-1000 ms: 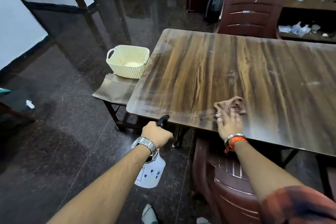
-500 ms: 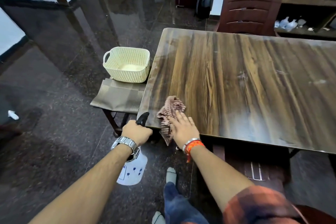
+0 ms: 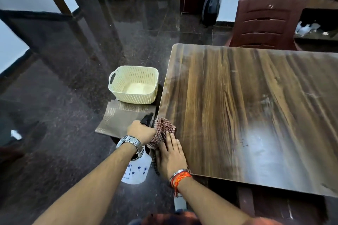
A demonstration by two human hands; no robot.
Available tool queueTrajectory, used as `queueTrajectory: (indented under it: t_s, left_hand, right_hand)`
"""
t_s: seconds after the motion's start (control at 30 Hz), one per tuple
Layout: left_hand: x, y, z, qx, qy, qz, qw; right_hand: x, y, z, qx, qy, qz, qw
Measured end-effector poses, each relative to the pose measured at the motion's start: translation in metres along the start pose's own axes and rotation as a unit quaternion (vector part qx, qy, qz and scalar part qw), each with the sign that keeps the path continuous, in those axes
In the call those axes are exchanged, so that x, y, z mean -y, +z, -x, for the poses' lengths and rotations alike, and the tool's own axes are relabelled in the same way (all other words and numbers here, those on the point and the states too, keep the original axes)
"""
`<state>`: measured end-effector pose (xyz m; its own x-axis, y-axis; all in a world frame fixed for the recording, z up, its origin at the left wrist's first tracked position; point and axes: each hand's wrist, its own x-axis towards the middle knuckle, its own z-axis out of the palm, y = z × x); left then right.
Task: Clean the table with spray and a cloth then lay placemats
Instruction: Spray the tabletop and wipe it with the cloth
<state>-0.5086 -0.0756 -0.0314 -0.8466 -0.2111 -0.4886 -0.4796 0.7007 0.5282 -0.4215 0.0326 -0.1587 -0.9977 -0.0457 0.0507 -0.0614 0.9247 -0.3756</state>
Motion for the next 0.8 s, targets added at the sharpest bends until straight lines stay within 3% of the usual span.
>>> queueTrajectory:
  t_s: [0.2,0.53,0.8]
  left_hand:
    - [-0.022,-0.007,-0.050,0.012,0.013,0.008,1.000]
    - [-0.053,-0.039,-0.156,0.119,0.093,-0.025,0.988]
    - [-0.080,-0.079,-0.233,0.123,0.140,-0.047,0.981]
  right_hand:
    - [0.003,0.001,-0.041,0.013,0.022,0.001,1.000]
    - [0.004,0.004,-0.167,-0.019,0.198,0.011,0.980]
    - [0.000,0.007,-0.241,-0.022,0.291,0.006,0.956]
